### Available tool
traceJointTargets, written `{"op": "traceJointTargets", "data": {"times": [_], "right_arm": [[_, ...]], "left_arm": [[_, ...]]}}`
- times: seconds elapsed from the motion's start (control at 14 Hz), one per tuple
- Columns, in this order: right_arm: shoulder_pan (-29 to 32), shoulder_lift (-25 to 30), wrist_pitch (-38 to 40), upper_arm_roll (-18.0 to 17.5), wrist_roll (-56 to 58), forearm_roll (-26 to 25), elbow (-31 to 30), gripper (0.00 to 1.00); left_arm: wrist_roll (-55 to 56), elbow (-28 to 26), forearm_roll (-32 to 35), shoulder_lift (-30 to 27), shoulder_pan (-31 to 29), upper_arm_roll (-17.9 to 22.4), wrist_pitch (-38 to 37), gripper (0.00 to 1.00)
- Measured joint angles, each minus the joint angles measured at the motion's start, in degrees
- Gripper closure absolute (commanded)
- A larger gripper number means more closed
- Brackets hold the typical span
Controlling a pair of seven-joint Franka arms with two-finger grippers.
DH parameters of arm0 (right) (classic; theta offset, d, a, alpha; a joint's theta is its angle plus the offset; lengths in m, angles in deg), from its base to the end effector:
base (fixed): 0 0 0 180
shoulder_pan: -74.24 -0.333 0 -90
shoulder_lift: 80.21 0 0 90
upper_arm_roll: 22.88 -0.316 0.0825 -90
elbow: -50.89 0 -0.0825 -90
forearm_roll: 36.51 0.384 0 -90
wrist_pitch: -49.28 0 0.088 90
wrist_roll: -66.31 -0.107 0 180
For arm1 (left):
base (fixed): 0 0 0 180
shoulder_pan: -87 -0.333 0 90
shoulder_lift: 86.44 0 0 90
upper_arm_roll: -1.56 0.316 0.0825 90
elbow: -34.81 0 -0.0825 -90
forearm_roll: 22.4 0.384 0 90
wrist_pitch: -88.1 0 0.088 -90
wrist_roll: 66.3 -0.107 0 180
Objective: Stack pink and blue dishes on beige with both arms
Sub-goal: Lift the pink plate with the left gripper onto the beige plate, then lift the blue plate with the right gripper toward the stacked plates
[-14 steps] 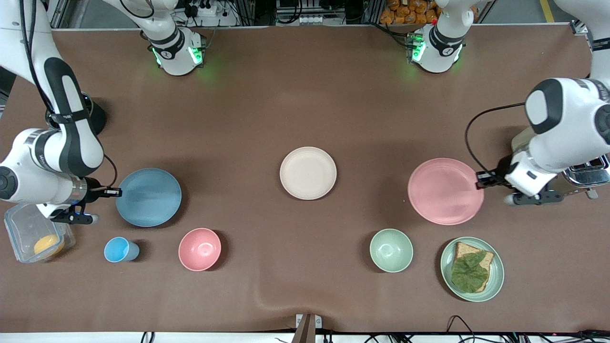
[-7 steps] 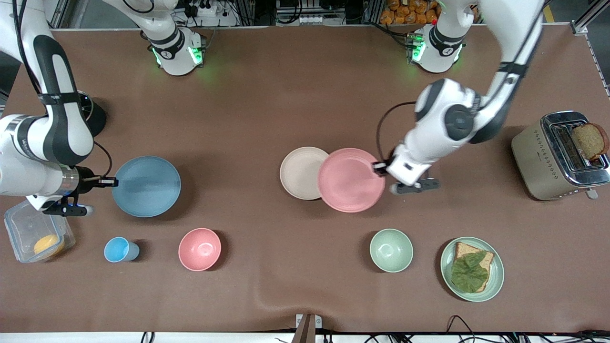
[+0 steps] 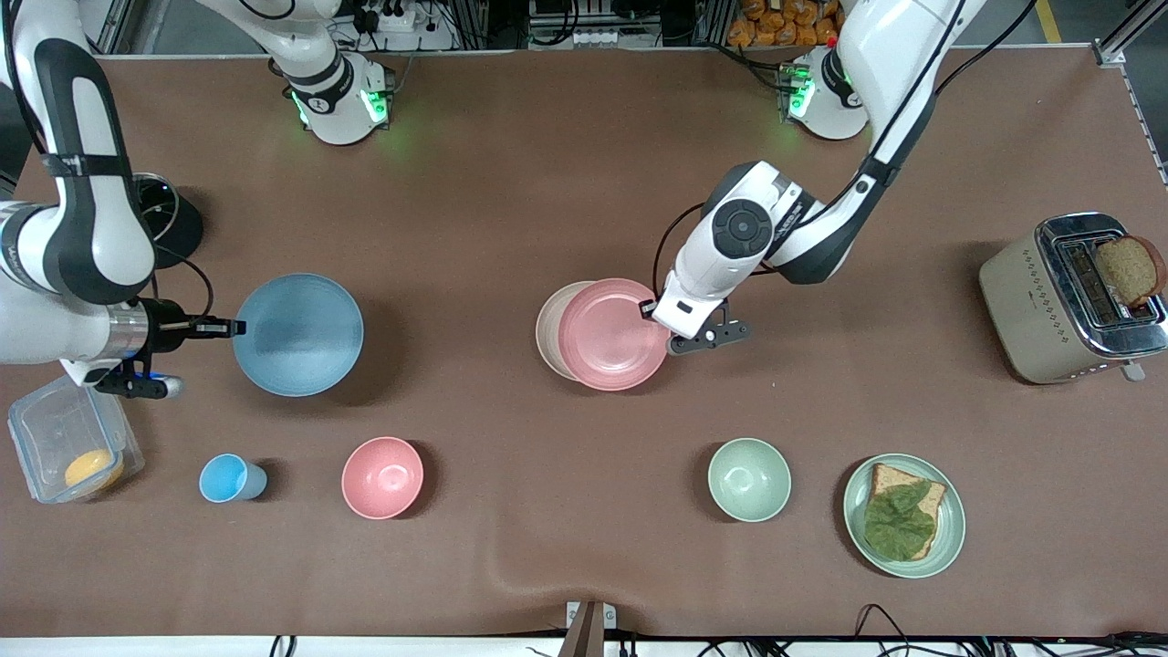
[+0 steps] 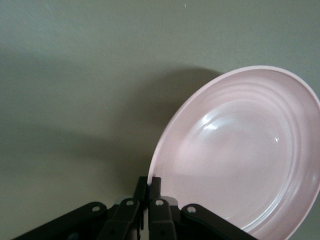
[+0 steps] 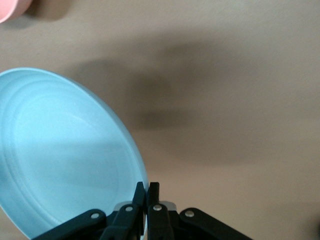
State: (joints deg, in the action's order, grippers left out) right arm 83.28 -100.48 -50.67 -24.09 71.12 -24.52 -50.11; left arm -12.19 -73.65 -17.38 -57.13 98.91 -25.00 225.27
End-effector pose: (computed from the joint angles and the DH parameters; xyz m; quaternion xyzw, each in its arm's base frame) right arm 0.5988 -0.0643 0.3422 -0.9757 0.0625 0.1717 0.1211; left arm 0.5098 -0.3817 0.2623 0.9878 0.1324 -0.0412 0.0716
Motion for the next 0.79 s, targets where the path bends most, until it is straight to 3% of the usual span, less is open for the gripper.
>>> {"op": "traceJointTargets", "data": {"times": [0.43, 0.79], "right_arm": [[-0.3, 0.6, 4.4, -0.1, -4.6, 11.1, -0.2, 1.00], [-4.4, 0.7, 3.6, -0.2, -9.8, 15.9, -1.4, 1.00]], "left_arm": [[3.2, -0.1, 0.2, 1.6, 2.1, 0.0, 1.1, 1.00], [3.8, -0.1, 0.3, 2.1, 2.5, 0.0, 1.1, 1.00]]}}
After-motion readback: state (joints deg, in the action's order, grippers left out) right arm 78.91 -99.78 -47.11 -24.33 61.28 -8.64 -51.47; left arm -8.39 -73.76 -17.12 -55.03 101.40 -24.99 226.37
